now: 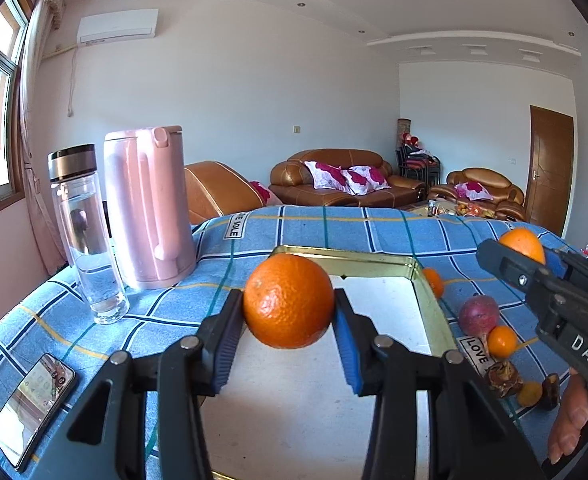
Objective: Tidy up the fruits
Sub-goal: 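Lift both held oranges and carry them toward the gold tin tray, then lower both oranges into the tin tray and open both grippers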
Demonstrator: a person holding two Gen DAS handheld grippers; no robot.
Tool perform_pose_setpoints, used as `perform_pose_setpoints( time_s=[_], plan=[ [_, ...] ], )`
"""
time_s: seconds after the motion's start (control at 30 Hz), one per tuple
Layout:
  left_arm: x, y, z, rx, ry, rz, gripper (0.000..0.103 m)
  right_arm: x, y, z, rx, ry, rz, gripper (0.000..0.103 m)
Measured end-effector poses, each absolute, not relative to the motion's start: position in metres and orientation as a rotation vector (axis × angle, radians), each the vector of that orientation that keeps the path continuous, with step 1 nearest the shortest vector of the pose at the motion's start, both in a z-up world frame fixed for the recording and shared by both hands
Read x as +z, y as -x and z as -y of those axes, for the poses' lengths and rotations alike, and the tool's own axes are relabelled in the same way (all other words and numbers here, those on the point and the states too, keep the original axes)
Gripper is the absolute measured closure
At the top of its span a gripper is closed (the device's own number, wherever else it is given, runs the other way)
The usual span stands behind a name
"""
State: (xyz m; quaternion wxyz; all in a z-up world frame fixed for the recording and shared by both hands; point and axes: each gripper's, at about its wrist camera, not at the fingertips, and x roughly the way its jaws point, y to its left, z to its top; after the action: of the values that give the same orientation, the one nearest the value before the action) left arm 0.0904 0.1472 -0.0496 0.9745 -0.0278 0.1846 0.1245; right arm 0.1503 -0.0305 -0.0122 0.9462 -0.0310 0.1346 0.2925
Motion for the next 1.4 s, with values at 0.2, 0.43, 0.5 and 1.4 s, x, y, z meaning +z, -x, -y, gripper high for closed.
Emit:
perform_pose_setpoints(
  time_s=[0.2,0.43,0.5,1.4],
  plan=[
    [-0.057,-0.094,-0.157,0.261,0.076,-0.396,0.058,-0.018,-0.154,0.017,0.615,0.079,-0.295,0.065],
    [-0.066,-0.098,-0.163,0.253,0.093,-0.434,0.058,-0.035,-0.160,0.000,0.633,0.112,-0.351,0.065],
    [-0.066,-0.099,-0.164,0.254,0.094,-0.438,0.058,-0.042,-0.162,-0.004,0.632,0.117,-0.373,0.065],
    [-0.080,-0.128,-0.177,0.255,0.126,-0.605,0.058,-0.060,-0.186,-0.034,0.680,0.205,-0.561,0.065]
  ],
)
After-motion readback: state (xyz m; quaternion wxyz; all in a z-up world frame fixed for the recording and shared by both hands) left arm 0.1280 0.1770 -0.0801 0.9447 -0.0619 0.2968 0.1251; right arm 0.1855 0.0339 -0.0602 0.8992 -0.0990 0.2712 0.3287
